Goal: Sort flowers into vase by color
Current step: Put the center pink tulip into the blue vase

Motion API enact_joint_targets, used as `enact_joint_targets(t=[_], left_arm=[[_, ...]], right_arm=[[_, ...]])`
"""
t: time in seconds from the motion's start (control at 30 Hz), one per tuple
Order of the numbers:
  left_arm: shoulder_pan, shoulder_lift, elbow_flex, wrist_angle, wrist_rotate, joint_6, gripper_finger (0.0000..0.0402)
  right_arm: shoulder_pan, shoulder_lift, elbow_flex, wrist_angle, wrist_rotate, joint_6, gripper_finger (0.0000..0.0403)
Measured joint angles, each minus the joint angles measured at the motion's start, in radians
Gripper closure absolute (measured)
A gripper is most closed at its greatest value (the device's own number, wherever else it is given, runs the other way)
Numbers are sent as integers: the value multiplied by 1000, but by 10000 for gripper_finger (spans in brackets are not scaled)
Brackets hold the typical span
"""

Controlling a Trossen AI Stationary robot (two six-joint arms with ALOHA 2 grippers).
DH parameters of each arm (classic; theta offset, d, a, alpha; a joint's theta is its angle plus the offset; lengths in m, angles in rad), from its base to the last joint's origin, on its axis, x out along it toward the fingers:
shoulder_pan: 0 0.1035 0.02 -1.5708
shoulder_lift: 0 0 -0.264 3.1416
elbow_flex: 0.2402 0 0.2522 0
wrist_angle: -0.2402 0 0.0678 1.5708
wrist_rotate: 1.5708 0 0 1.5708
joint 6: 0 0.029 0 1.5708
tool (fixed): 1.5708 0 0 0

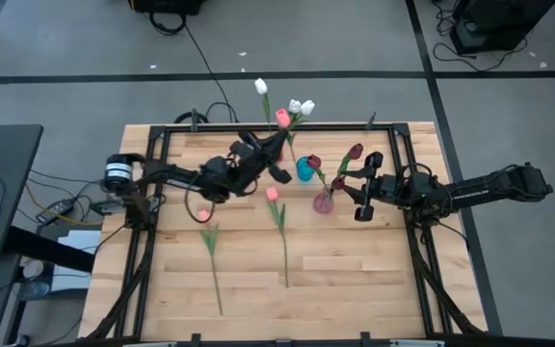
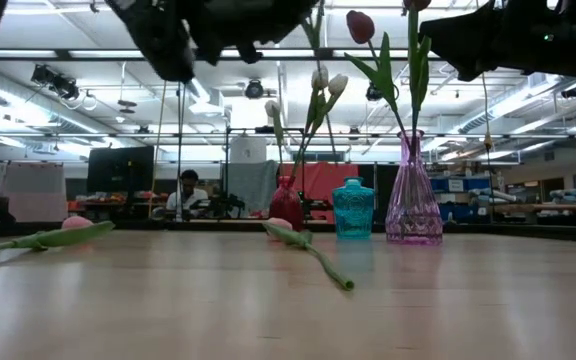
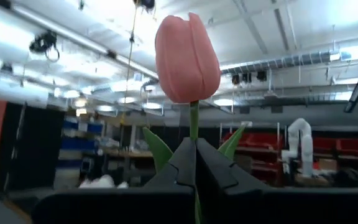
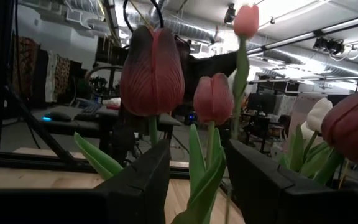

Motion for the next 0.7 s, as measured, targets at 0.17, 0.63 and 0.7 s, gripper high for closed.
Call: enact_joint_targets(t=[0.17, 0.63, 0.7], left_arm=[[8, 82, 94, 36, 16, 72, 396], [20, 132, 166, -57, 55, 108, 396], [23, 132, 158, -62, 55, 108, 396]], right_arm=[[0, 0, 0, -3, 0, -2, 234], [0, 0, 0, -4, -1, -8, 234], [0, 0, 0, -4, -1, -8, 234]])
